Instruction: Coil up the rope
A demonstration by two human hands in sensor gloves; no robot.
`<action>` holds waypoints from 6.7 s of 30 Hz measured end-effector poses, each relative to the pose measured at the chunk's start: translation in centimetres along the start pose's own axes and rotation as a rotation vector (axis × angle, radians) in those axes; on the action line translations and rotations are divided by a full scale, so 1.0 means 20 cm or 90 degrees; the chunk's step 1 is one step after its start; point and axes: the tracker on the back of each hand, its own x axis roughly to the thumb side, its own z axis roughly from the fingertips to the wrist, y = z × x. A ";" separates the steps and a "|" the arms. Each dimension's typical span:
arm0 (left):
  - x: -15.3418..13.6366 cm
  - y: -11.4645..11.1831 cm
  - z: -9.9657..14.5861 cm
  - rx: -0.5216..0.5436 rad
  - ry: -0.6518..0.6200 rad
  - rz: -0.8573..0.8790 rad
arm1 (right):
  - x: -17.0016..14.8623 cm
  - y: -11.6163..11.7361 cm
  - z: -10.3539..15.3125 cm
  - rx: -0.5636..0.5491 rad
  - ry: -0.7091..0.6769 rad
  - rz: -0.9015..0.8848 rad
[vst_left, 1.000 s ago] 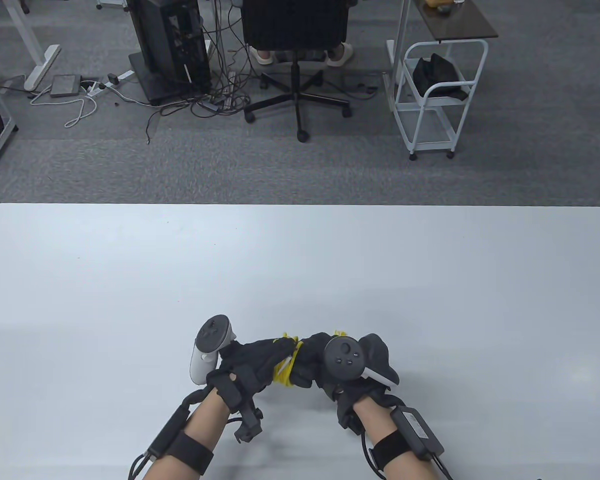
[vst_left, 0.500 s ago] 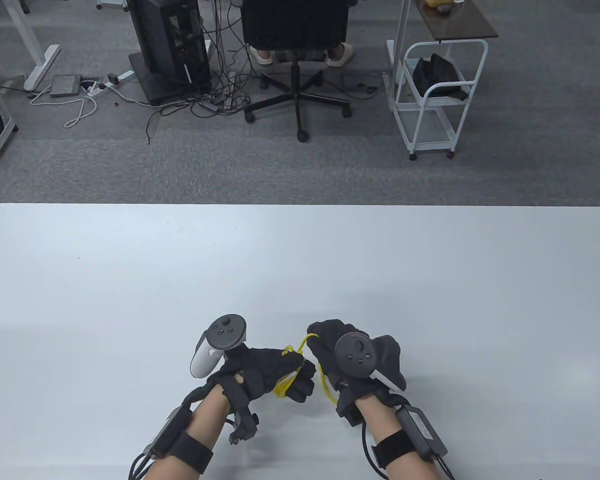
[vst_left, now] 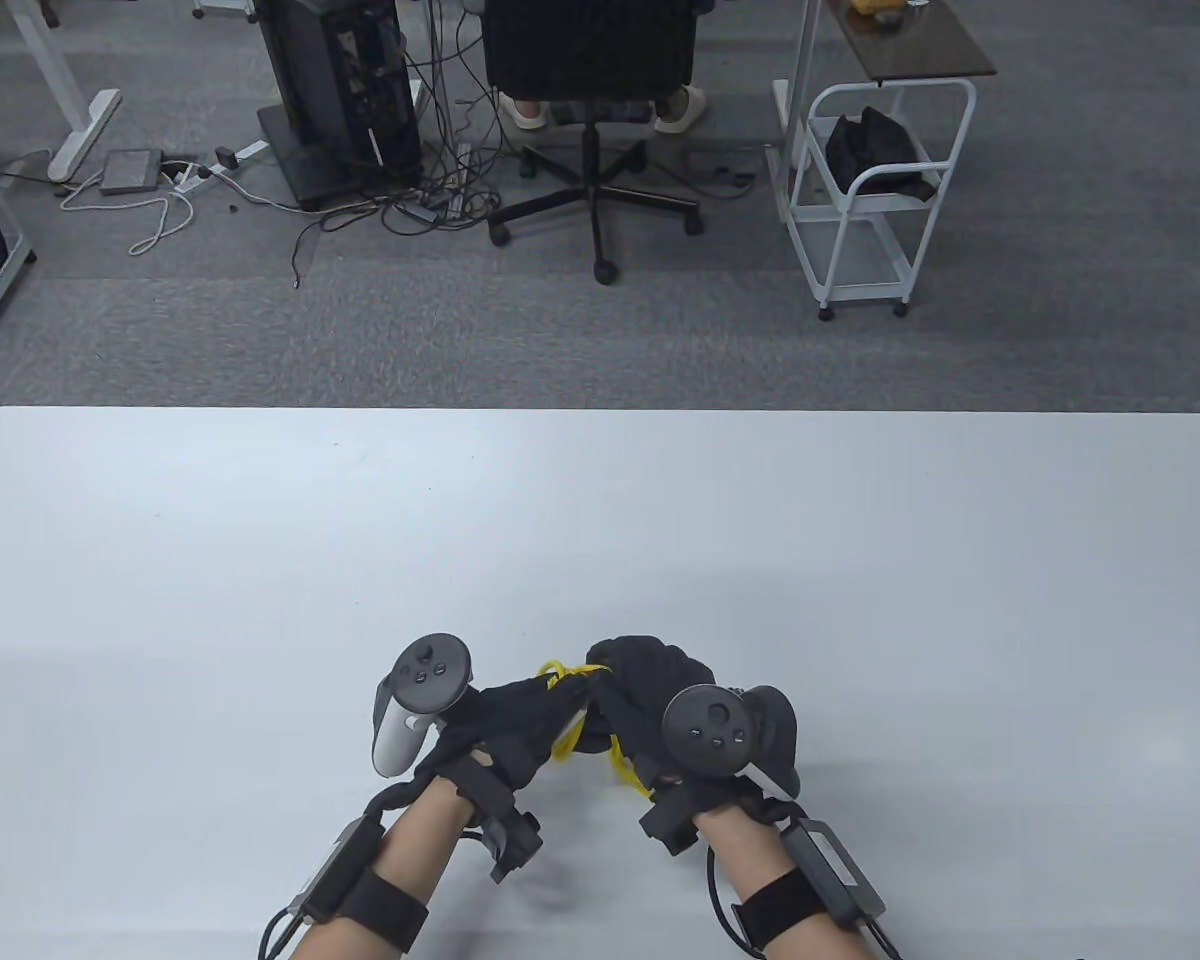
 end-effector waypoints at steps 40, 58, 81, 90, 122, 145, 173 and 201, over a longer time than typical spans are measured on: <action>0.01 0.13 0.05 0.128 -0.114 0.138 | 0.08 0.22 0.00 0.286 -0.082 0.082; 0.05 -0.04 -0.03 -0.175 -0.120 0.149 | -0.19 0.14 -0.01 0.238 0.053 0.077; -0.05 0.02 -0.02 -0.081 0.026 -0.052 | -0.11 0.09 0.01 0.067 0.031 -0.050; -0.03 0.04 0.01 0.031 -0.002 -0.043 | -0.05 0.07 0.02 0.029 -0.015 -0.031; -0.02 0.10 0.05 0.169 -0.073 0.085 | 0.03 0.19 0.02 0.194 -0.094 0.036; 0.03 0.02 -0.01 -0.044 -0.133 0.203 | -0.18 0.12 -0.02 0.182 0.051 0.097; -0.06 0.02 -0.02 -0.077 0.032 0.105 | -0.02 -0.06 -0.03 -0.025 -0.012 0.011; -0.04 0.16 0.05 0.102 -0.110 0.255 | 0.15 0.13 0.02 0.137 -0.161 0.179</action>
